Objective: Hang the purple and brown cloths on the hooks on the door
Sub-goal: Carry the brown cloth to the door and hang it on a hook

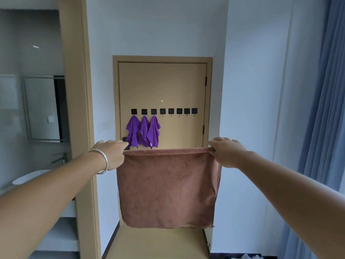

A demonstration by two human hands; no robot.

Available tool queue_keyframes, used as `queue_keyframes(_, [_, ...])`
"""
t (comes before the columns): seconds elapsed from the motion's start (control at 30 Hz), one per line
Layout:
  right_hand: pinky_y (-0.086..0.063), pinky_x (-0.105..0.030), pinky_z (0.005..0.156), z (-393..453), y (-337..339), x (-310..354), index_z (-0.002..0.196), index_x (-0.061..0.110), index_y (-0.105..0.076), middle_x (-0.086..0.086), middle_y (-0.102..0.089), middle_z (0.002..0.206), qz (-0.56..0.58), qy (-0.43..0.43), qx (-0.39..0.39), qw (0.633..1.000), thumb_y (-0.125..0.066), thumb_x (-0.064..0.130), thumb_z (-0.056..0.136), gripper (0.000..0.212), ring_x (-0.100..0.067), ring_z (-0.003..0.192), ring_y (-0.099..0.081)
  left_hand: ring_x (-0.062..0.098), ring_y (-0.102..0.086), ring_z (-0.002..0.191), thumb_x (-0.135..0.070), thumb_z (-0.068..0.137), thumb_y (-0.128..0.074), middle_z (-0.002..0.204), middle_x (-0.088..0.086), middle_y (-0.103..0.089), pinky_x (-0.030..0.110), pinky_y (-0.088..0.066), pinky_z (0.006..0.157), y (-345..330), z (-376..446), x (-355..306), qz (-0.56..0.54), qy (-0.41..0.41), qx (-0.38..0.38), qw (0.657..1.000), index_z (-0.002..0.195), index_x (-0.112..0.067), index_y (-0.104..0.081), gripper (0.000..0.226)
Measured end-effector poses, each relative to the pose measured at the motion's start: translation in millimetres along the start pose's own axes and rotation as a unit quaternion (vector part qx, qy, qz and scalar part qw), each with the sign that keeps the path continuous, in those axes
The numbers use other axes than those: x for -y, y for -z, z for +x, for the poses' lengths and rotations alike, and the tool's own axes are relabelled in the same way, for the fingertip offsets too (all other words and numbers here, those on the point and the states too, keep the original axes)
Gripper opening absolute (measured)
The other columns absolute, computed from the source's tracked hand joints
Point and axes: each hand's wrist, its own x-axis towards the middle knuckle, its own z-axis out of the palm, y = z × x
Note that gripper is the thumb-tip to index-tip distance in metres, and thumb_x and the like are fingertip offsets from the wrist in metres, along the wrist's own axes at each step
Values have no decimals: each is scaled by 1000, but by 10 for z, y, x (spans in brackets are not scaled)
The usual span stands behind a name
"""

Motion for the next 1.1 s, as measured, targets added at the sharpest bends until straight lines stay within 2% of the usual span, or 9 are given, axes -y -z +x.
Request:
queue_keyframes(0.23, [-39, -39, 96, 948, -527, -166, 94, 31, -43, 6, -48, 103, 20, 7, -1, 1000, -30, 38, 101, 16, -18, 107, -48, 21, -55, 94, -9, 83, -31, 99, -4, -56, 33, -37, 78, -469, 779, 116, 3, 16, 17, 1000, 90, -17, -48, 20])
queue_keyframes(0.37, [-39, -38, 97, 1604, -796, -374, 100, 29, -47, 6, -46, 105, 29, 12, -8, 999, -31, 34, 102, 17, -19, 113, -47, 21, -53, 92, -9, 83, -31, 98, -2, -55, 33, -36, 74, -641, 1387, 112, 17, 30, 29, 999, 85, -18, -45, 17])
queue_keyframes(0.53, [-37, -41, 102, 2424, -1083, -662, 120, 27, -52, 3, -51, 121, 48, 21, -18, 998, -30, 34, 102, 29, -20, 122, -45, 20, -48, 82, -8, 82, -33, 88, -4, -52, 32, -30, 69, -818, 2138, 91, 35, 45, 24, 998, 74, -22, -35, 16])
queue_keyframes(0.67, [-37, -40, 100, 2982, -1353, -791, 127, 27, -50, 2, -51, 124, 46, 35, -22, 998, -30, 36, 102, 33, -21, 124, -45, 21, -50, 82, -9, 84, -34, 90, -2, -53, 33, -34, 68, -1066, 2623, 143, 41, 57, 26, 997, 71, -23, -31, 20])
queue_keyframes(0.83, [-37, -40, 103, 3664, -1729, -828, 130, 27, -49, 2, -50, 129, 42, 40, -8, 998, -31, 33, 102, 33, -21, 124, -44, 21, -54, 91, -11, 87, -34, 98, -2, -57, 31, -34, 72, -1511, 3198, 311, 51, 50, 39, 997, 88, -17, -46, 13])
queue_keyframes(0.93, [-37, -40, 103, 4117, -1961, -788, 128, 27, -50, 3, -50, 129, 28, 41, -7, 999, -33, 32, 102, 32, -20, 124, -44, 20, -53, 88, -10, 88, -34, 96, -2, -56, 30, -32, 70, -1815, 3593, 480, 39, 49, 48, 997, 88, -16, -46, 14])
queue_keyframes(1.03, [-37, -39, 102, 4537, -2184, -722, 126, 27, -51, 4, -51, 127, 16, 31, -10, 999, -34, 31, 102, 31, -19, 122, -45, 21, -56, 91, -10, 89, -34, 101, 0, -57, 31, -38, 72, -2108, 4041, 693, 19, 35, 44, 998, 99, -16, -52, 22])
queue_keyframes(1.1, [-37, -39, 102, 4808, -2318, -673, 125, 27, -53, 4, -52, 125, 7, 20, -5, 1000, -35, 29, 101, 30, -19, 121, -46, 20, -56, 88, -11, 88, -35, 99, 0, -57, 31, -42, 72, -2307, 4348, 843, 2, 20, 32, 999, 97, -16, -51, 19])
